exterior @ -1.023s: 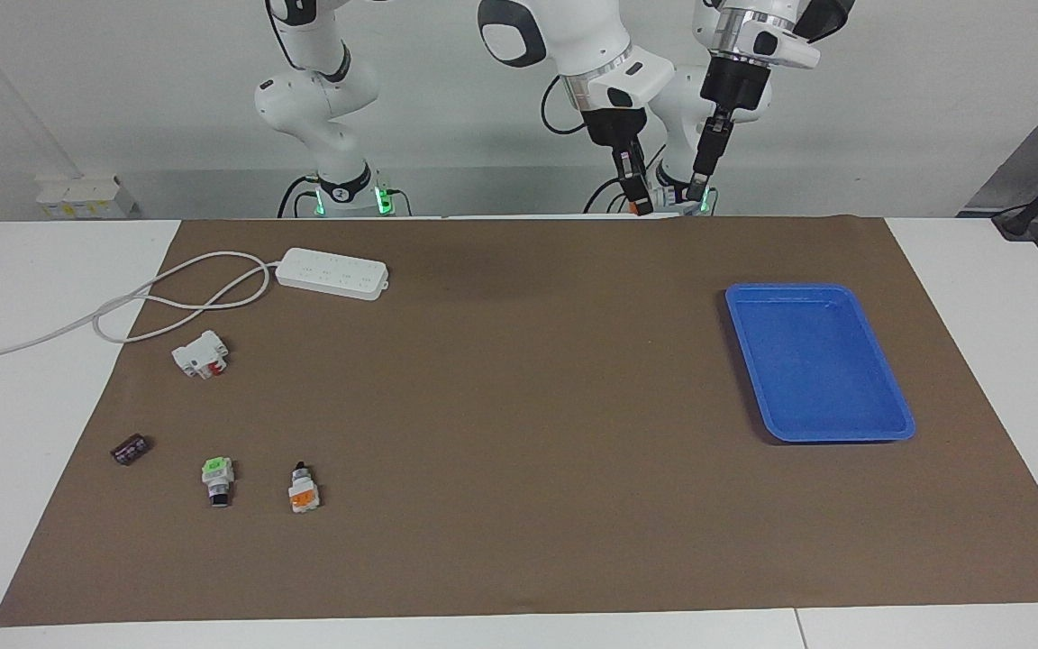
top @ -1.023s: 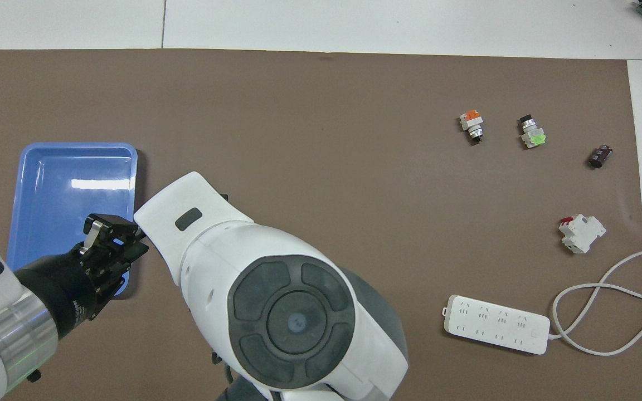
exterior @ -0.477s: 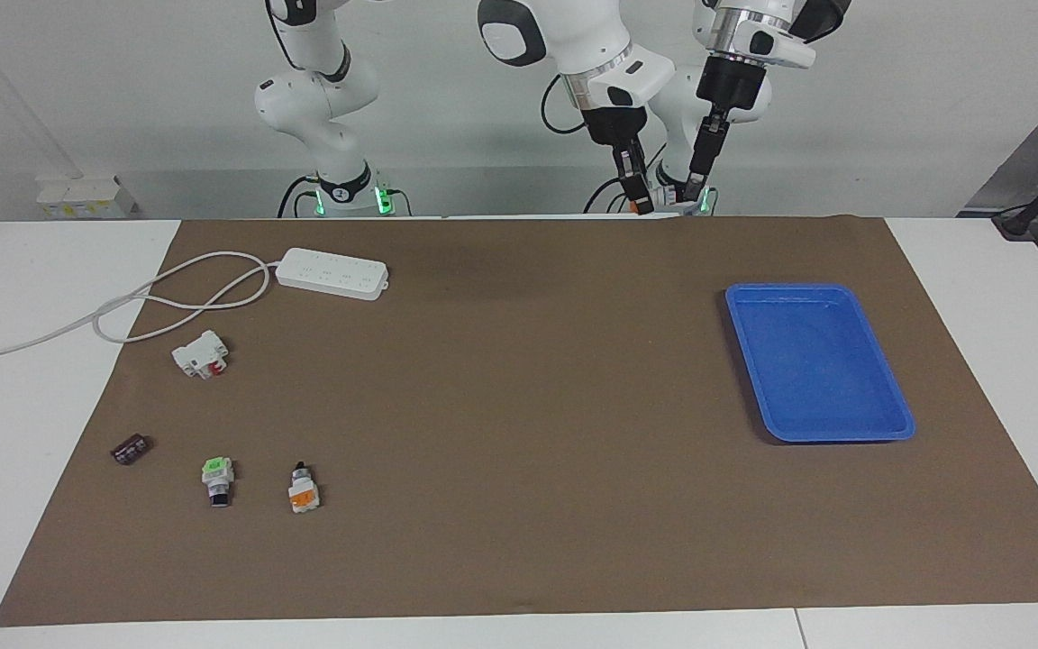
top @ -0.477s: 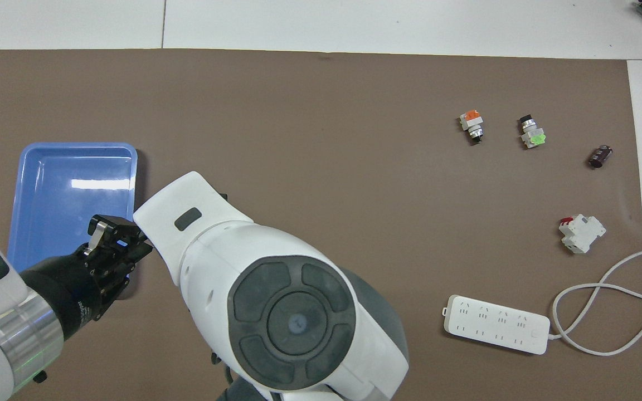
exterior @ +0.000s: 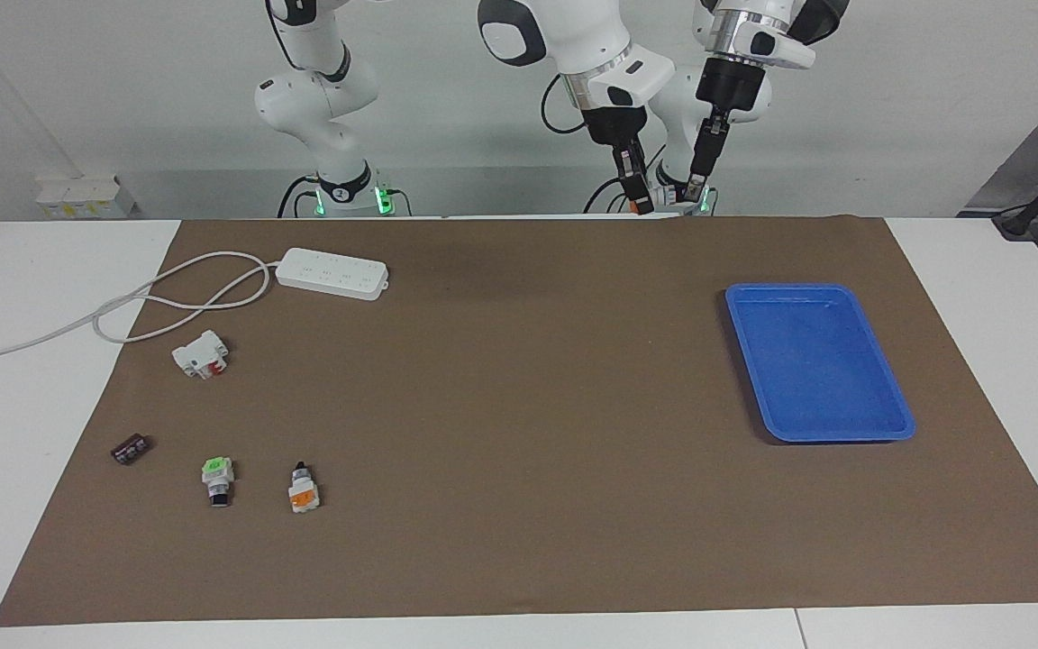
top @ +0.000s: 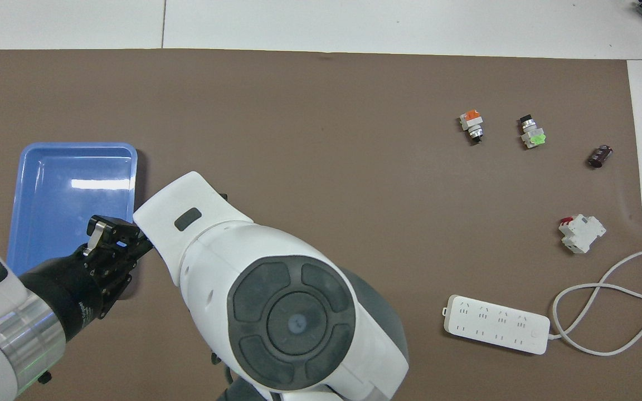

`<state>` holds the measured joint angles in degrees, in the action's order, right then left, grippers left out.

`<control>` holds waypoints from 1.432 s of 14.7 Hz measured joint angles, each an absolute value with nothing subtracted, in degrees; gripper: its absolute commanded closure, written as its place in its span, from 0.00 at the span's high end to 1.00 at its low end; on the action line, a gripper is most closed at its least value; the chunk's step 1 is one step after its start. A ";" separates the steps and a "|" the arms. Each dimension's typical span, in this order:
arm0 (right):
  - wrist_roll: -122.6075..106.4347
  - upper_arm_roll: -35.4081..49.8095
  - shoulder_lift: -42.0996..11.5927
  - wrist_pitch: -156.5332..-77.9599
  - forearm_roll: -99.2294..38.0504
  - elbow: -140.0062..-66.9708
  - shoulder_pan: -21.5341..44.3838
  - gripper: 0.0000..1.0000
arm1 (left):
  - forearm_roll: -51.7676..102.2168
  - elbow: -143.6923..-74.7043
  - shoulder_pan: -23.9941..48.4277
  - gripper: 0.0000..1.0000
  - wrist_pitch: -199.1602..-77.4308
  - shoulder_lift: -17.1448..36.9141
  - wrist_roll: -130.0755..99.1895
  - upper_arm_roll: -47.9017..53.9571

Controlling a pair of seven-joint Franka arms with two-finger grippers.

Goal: Turn and place switch with both arms

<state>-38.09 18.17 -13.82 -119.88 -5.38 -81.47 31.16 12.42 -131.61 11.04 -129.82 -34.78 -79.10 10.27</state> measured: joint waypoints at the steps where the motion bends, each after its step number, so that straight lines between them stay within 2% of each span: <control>1: -38.11 18.18 -13.82 -119.83 -5.38 -81.47 31.18 0.00 | 12.42 -131.69 11.04 0.24 -129.83 -34.88 -79.38 10.30; 4: -38.12 18.21 -13.82 -119.64 -5.38 -81.47 31.24 0.00 | 12.43 -131.76 11.04 0.19 -130.21 -34.90 -80.45 10.32; 10: -38.12 18.21 -13.82 -119.37 -5.38 -81.47 31.22 0.00 | 12.43 -132.04 11.05 0.18 -130.47 -35.04 -81.78 10.58; 11: -38.12 18.21 -13.82 -119.37 -5.38 -81.46 31.22 0.00 | 12.43 -132.20 11.05 0.16 -130.47 -35.17 -82.02 10.60; 13: -38.12 18.21 -13.82 -119.37 -5.38 -81.46 31.25 0.00 | 12.44 -132.44 11.05 0.00 -130.49 -35.38 -82.79 10.74; 21: -38.17 18.20 -13.82 -119.33 -5.38 -81.44 31.16 0.00 | 12.44 -132.65 11.05 0.00 -130.53 -35.52 -84.55 10.75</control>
